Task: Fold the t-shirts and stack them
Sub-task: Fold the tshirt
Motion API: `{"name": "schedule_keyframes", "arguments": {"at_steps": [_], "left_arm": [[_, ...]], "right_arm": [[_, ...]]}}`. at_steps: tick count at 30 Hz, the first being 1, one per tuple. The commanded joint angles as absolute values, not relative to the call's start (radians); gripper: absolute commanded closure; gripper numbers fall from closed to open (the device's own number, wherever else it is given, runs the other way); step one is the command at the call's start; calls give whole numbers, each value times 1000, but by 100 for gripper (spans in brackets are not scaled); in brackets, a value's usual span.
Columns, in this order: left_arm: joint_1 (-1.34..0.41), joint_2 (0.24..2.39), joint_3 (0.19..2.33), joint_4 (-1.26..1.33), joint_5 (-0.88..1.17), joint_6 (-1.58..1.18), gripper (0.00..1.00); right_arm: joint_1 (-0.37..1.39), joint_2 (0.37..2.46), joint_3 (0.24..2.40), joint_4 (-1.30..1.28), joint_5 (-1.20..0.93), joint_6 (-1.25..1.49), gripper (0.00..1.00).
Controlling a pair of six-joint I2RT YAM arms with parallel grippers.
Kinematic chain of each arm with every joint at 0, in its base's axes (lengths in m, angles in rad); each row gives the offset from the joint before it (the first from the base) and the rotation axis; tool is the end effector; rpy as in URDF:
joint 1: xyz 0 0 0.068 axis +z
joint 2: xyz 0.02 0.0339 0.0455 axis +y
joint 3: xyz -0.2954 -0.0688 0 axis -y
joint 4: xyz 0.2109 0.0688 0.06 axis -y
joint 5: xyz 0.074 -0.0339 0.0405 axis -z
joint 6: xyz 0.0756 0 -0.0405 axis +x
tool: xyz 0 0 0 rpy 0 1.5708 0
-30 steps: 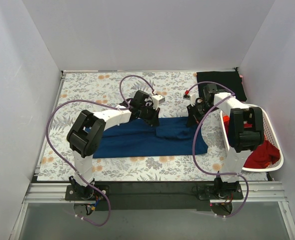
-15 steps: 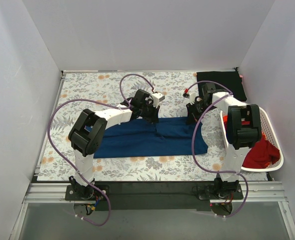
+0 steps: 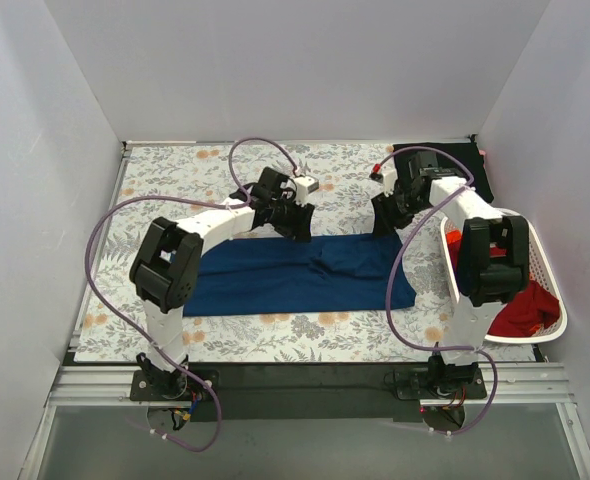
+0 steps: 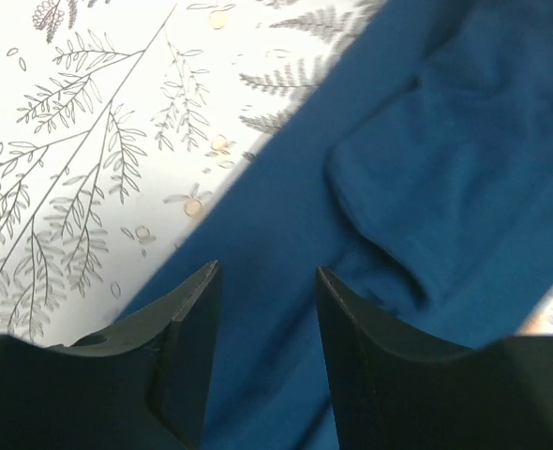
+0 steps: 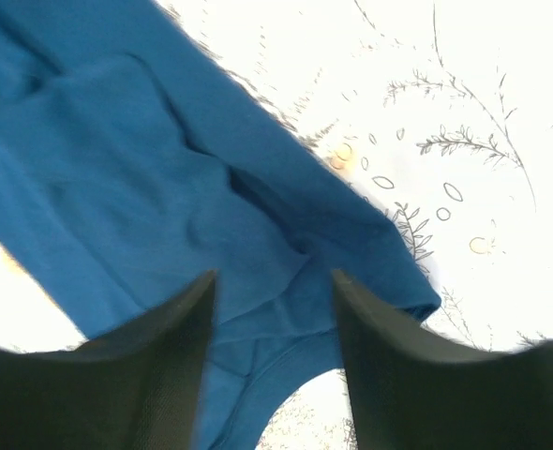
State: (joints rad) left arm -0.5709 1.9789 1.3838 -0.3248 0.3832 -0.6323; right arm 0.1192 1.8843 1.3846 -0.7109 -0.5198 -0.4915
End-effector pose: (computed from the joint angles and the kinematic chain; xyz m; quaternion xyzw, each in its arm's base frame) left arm 0.3489 -0.2577 0.2014 0.0323 0.9316 -0.3264 0.1567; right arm 0.3670 0.0818 0.2155 -0.3297 0.8930 0.2164 0.2169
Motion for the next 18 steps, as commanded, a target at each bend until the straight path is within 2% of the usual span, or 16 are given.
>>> {"name": "schedule_keyframes", "arguments": {"at_steps": [1, 3, 6, 10, 13, 17, 18], "left_arm": [[-561, 1813, 1393, -362, 573, -652, 59], [-566, 1812, 1399, -357, 644, -711, 61], [-571, 1868, 1434, -359, 647, -768, 65], [-568, 1934, 1463, -382, 627, -802, 68], [-565, 1953, 1456, -383, 691, -824, 69], [-561, 1951, 1405, -353, 794, -854, 62], [-561, 1945, 1353, -325, 861, -889, 57]], "right_arm": [[127, 1778, 1431, -771, -597, -476, 47], [149, 1778, 1421, -790, -626, -471, 61], [181, 1799, 1385, -788, -644, -445, 69], [204, 1842, 1382, -782, -637, -425, 69], [212, 1881, 1388, -770, -626, -413, 69], [218, 1924, 1376, -750, -580, -402, 69], [218, 1948, 1365, -741, -557, -396, 68]]}}
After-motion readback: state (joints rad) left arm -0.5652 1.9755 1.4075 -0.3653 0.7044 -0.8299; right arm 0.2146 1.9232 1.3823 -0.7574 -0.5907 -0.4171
